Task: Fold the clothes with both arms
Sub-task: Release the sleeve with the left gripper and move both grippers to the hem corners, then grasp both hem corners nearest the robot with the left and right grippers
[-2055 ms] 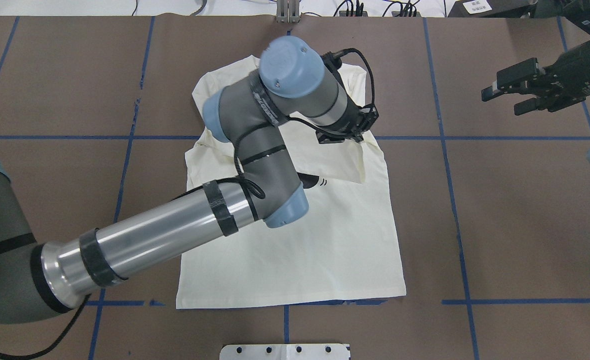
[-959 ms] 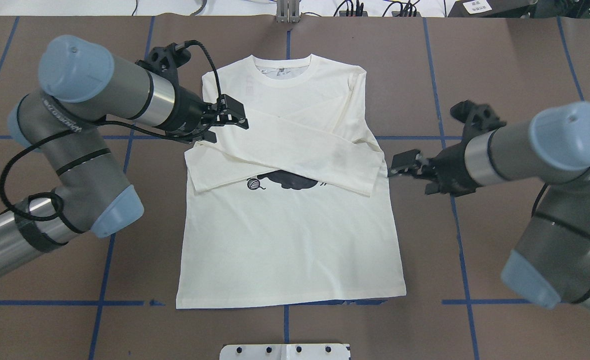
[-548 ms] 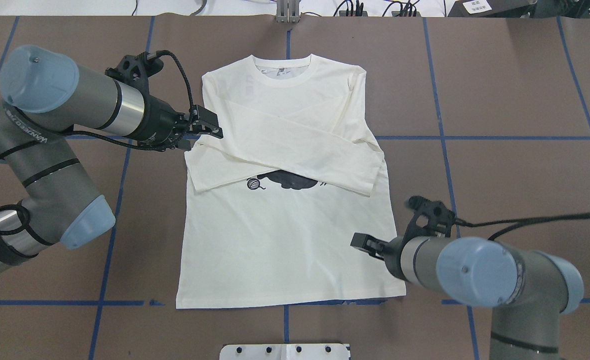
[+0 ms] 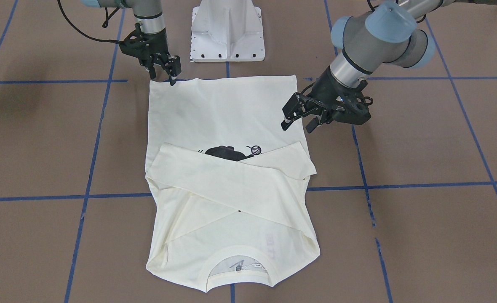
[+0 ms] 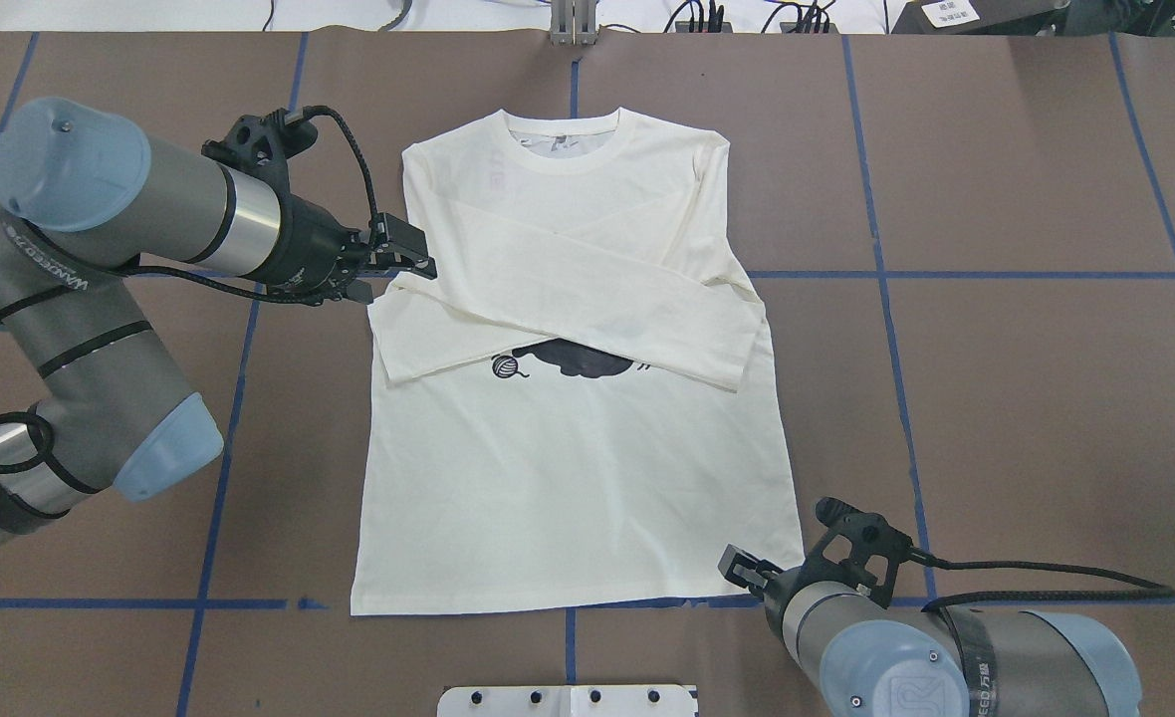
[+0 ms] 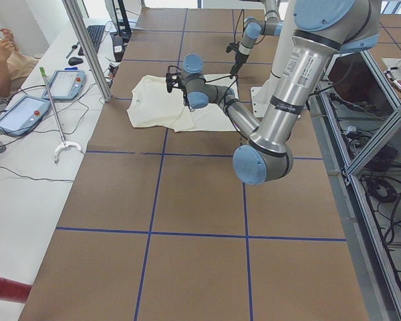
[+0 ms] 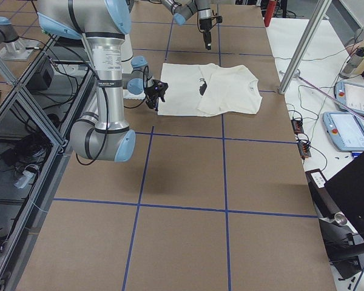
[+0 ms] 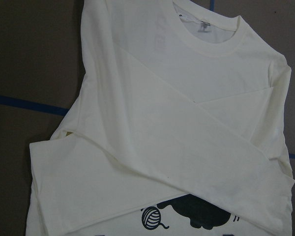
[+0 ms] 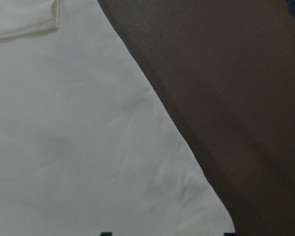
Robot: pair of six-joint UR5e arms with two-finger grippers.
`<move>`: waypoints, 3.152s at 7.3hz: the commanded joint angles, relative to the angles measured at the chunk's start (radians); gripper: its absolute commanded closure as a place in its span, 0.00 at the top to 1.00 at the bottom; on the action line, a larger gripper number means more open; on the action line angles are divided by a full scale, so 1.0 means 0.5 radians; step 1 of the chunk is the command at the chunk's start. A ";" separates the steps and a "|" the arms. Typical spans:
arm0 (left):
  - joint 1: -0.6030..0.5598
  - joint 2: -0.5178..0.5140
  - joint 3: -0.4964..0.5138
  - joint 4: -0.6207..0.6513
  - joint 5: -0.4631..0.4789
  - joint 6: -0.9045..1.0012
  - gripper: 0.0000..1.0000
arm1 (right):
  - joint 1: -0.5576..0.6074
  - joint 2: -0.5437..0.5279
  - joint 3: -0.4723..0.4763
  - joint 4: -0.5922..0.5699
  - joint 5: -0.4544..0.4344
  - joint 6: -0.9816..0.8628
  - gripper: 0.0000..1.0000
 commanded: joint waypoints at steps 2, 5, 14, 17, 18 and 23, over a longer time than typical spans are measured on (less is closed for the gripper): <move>0.004 -0.003 0.000 0.000 0.000 -0.006 0.86 | -0.007 -0.063 -0.001 -0.022 -0.012 0.020 0.55; 0.004 -0.009 0.001 -0.003 0.000 -0.012 0.86 | -0.010 -0.115 0.005 -0.019 -0.015 0.020 0.00; 1.087 0.544 -0.548 0.753 0.878 -0.867 0.74 | -0.010 -0.088 0.220 -0.019 0.003 0.007 0.00; 1.182 0.541 -0.500 0.764 0.875 -0.957 0.66 | -0.010 -0.094 0.220 -0.019 0.003 0.007 0.00; 1.189 0.537 -0.494 0.764 0.875 -0.957 0.57 | -0.007 -0.097 0.220 -0.019 0.000 0.007 0.00; 1.189 0.540 -0.570 0.764 0.759 -0.975 0.00 | -0.010 -0.109 0.263 -0.019 0.003 0.013 0.00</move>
